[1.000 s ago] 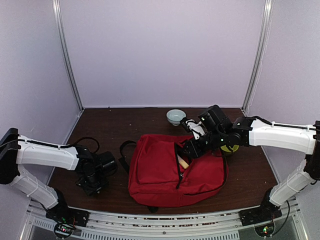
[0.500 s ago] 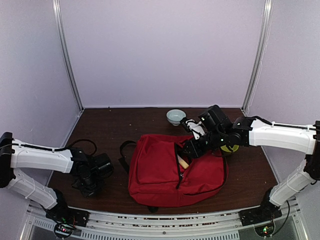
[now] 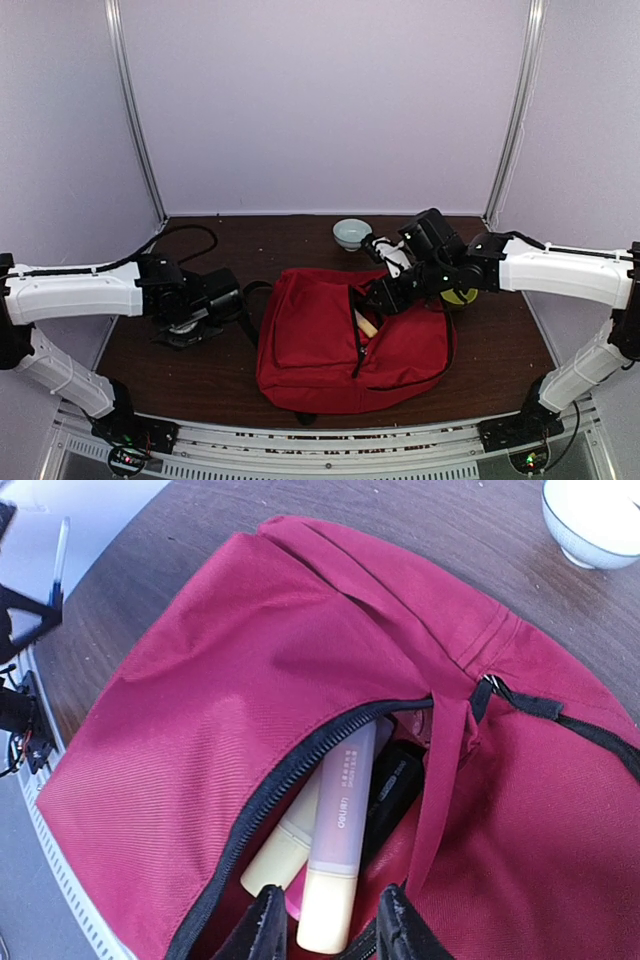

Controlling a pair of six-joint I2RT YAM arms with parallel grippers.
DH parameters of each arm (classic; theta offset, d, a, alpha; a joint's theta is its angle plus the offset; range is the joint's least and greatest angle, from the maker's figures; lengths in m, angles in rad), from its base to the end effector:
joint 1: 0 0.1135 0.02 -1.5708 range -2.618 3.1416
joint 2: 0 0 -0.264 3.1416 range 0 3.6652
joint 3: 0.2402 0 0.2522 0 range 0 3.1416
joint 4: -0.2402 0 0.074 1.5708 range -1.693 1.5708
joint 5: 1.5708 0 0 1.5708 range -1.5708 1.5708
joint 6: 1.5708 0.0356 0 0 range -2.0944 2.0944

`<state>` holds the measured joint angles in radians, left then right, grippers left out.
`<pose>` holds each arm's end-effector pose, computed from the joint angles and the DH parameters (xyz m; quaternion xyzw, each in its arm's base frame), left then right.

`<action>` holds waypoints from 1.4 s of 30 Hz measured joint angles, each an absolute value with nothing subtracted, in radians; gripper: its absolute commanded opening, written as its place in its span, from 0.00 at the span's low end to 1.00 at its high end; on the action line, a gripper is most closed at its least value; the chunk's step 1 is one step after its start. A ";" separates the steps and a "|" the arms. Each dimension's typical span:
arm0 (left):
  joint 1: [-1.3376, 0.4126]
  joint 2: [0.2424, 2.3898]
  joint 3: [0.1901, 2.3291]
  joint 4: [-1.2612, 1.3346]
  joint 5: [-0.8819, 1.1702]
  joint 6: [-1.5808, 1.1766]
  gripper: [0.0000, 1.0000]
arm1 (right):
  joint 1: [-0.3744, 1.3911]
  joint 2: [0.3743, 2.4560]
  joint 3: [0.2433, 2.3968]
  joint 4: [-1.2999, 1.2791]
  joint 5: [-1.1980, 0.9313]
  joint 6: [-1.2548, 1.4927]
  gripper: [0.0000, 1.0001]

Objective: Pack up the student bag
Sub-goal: Pick up the pen at the center of the board, then pass from the left arm to the right

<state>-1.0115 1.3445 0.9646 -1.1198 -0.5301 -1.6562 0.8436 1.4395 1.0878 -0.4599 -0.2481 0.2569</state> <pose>0.1309 -0.1752 0.2312 -0.3144 0.9118 0.0281 0.2625 0.2001 0.2380 0.2685 -0.3104 0.8690 0.2902 0.2533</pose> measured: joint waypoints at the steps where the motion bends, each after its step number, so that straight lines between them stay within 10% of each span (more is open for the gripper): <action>1: -1.034 1.356 1.022 -1.136 -0.583 -1.628 0.00 | 0.842 1.434 1.088 -0.458 -0.255 0.253 0.33; 9: -1.192 1.312 1.226 -0.913 -0.839 -1.148 0.00 | 0.839 1.232 1.046 -0.156 -0.460 0.281 0.38; 27: -1.226 1.192 1.029 0.060 -0.395 -0.416 0.00 | 0.871 1.448 1.135 0.504 -0.717 0.638 0.61; 42: -1.244 1.214 1.043 0.097 -0.290 -0.373 0.00 | 0.894 1.507 1.231 0.489 -0.699 0.632 0.07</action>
<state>-1.2442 1.2137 1.0431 0.0971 -0.2905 -0.3729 0.8944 1.5070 1.2312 0.4889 -0.6987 0.6323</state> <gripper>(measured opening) 0.079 0.194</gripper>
